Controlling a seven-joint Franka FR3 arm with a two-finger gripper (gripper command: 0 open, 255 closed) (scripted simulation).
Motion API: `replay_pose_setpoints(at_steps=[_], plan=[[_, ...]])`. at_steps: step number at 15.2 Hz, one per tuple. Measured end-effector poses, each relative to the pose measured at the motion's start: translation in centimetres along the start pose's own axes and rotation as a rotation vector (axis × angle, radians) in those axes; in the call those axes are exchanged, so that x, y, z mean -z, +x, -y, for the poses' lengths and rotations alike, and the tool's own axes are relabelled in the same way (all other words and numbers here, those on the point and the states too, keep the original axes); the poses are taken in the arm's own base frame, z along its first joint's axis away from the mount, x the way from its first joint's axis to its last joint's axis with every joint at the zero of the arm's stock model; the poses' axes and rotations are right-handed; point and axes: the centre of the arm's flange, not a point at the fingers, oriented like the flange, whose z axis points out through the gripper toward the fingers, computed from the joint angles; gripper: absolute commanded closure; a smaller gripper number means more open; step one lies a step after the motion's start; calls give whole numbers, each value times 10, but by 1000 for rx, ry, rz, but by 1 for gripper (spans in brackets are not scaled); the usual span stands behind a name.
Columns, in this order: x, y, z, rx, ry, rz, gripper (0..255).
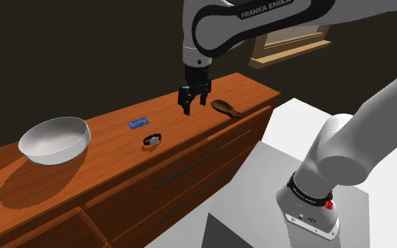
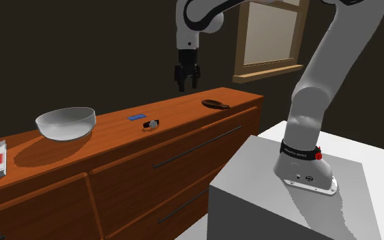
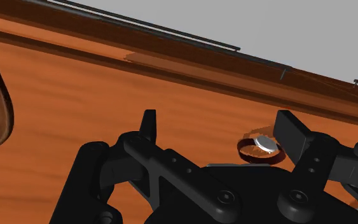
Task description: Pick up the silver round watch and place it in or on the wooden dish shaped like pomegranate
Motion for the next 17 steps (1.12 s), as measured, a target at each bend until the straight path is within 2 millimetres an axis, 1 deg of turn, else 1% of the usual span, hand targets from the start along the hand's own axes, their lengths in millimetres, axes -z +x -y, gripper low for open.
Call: replay_pose_setpoints(at_steps=[2, 4, 5, 11, 12, 14, 15, 17], plan=[[-13, 20, 14, 1, 24, 9, 0], [-24, 37, 23, 3, 48, 17, 0], [-31, 51, 28, 3, 59, 20, 0], [-65, 107, 64, 7, 130, 47, 0], [-69, 114, 72, 8, 142, 51, 0], [-83, 134, 85, 9, 166, 59, 0], [-89, 143, 91, 10, 177, 64, 0], [-100, 148, 99, 10, 186, 67, 0]])
